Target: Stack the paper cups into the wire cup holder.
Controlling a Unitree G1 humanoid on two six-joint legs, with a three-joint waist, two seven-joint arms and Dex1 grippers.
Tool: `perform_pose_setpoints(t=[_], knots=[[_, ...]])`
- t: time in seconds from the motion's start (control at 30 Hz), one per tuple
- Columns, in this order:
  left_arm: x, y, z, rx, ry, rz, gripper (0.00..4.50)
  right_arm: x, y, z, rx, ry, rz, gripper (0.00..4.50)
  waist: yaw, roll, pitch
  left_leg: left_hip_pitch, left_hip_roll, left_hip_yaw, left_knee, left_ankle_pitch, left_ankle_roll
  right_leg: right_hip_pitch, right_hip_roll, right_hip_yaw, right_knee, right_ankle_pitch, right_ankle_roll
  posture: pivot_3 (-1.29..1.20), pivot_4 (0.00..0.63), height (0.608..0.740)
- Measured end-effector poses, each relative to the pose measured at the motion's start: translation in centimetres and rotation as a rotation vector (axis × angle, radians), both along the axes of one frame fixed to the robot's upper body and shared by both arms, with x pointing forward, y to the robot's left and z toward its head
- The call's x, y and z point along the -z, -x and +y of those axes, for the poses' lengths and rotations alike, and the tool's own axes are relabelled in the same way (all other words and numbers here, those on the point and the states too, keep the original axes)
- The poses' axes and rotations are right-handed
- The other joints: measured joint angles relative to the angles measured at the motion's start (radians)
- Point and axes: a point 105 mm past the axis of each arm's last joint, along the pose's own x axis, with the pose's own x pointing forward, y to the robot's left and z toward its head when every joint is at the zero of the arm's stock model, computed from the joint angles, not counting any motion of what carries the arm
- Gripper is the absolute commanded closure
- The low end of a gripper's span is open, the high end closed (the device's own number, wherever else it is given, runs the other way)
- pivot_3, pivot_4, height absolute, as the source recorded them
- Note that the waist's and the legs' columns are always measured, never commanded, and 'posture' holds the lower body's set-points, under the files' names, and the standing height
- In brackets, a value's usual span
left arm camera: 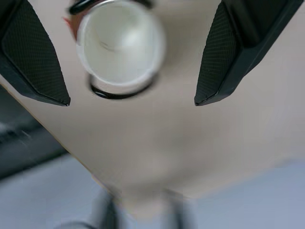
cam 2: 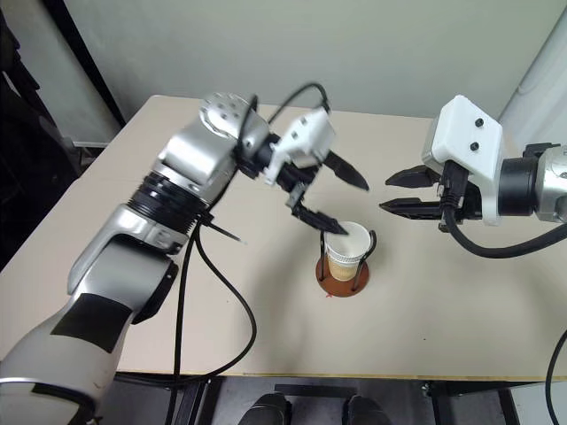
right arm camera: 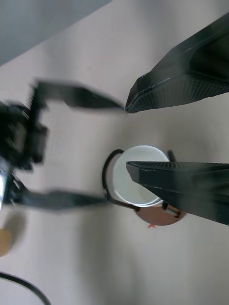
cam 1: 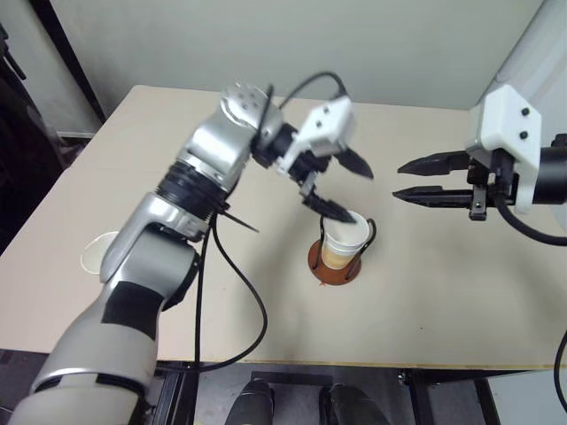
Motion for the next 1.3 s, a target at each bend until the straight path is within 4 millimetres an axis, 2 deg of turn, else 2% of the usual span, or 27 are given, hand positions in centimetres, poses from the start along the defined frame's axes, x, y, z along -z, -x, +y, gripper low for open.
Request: perform_pose_setpoints(t=[0.1, 0.2, 0.3, 0.47, 0.63, 0.77, 0.9, 1.03, 1.17, 1.3], knots=[[-0.3, -0.5, 4.0, -0.146, -0.036, -0.122, 0.03, 0.2, 0.1, 0.5, -0.023, -0.012, 0.016, 2.88, -0.009, 0.002, -0.001, 0.001, 0.000, 0.000, -0.001, 0.000, 0.000, 0.000, 0.000, 0.001, -0.001, -0.001, 0.001, 0.00, 0.150, 0.740], [2.3, -0.3, 7.9, -0.295, -0.129, -0.170, 0.03, 0.5, 0.0, 1.1, -0.055, -0.027, 0.036, 2.88, -0.014, 0.003, -0.001, 0.001, 0.000, 0.000, -0.001, 0.000, 0.000, -0.001, 0.000, 0.001, -0.001, 0.000, 0.001, 0.00, 0.150, 0.740], [4.5, 0.4, 10.2, -0.396, -0.227, -0.190, 0.03, 1.0, -0.2, 1.6, -0.084, -0.033, 0.066, 2.88, -0.008, 0.003, -0.001, 0.000, 0.000, -0.002, 0.000, 0.000, 0.000, -0.001, 0.000, -0.001, 0.000, 0.000, 0.000, 0.00, 0.150, 0.740], [4.3, 2.7, 14.1, -0.511, -0.414, -0.311, 0.03, 1.1, -0.7, 2.2, -0.139, -0.032, 0.088, 2.88, -0.010, 0.003, -0.001, 0.001, -0.001, -0.002, -0.001, 0.000, 0.000, -0.001, 0.000, -0.002, -0.001, 0.001, -0.001, 0.00, 0.150, 0.740], [5.2, 5.2, 17.3, -0.571, -0.587, -0.304, 0.03, 1.4, -1.1, 2.6, -0.187, -0.013, 0.109, 2.88, -0.019, 0.003, -0.001, 0.002, 0.001, -0.003, -0.002, 0.001, 0.000, -0.002, 0.000, -0.003, 0.000, 0.002, -0.005, 0.00, 0.150, 0.740], [5.0, 6.3, 18.7, -0.682, -0.607, -0.295, 0.03, 1.6, -1.3, 3.0, -0.231, -0.003, 0.123, 2.88, -0.021, 0.003, -0.001, 0.002, 0.001, -0.003, -0.002, 0.000, 0.001, -0.002, 0.000, -0.004, 0.001, 0.003, -0.008, 0.00, 0.150, 0.740], [6.2, 8.4, 20.6, -0.820, -0.666, -0.223, 0.03, 1.6, -1.5, 3.1, -0.261, 0.001, 0.133, 2.88, -0.034, 0.003, -0.001, 0.002, 0.002, -0.003, -0.003, -0.001, 0.003, -0.002, 0.000, -0.004, 0.000, 0.003, -0.010, 0.00, 0.150, 0.740], [5.9, 9.9, 22.2, -0.937, -0.703, -0.228, 0.03, 2.0, -1.9, 3.3, -0.283, 0.005, 0.152, 2.88, -0.035, 0.003, -0.001, 0.003, 0.002, -0.003, -0.003, -0.004, 0.008, -0.002, 0.001, -0.005, 0.002, 0.003, -0.013, 0.00, 0.150, 0.740], [6.9, 12.3, 23.2, -1.014, -0.745, -0.179, 0.03, 2.2, -2.5, 3.6, -0.313, 0.004, 0.154, 2.88, -0.039, 0.003, -0.001, 0.004, 0.003, -0.004, -0.003, -0.004, 0.009, -0.001, 0.001, -0.005, 0.003, 0.004, -0.015, 0.00, 0.150, 0.740], [6.0, 13.6, 25.3, -1.140, -0.792, -0.216, 0.03, 2.4, -2.8, 4.2, -0.357, 0.012, 0.162, 2.88, -0.038, 0.003, -0.001, 0.004, 0.003, -0.005, -0.003, -0.004, 0.009, -0.001, 0.002, -0.006, 0.004, 0.004, -0.017, 0.00, 0.150, 0.740]])
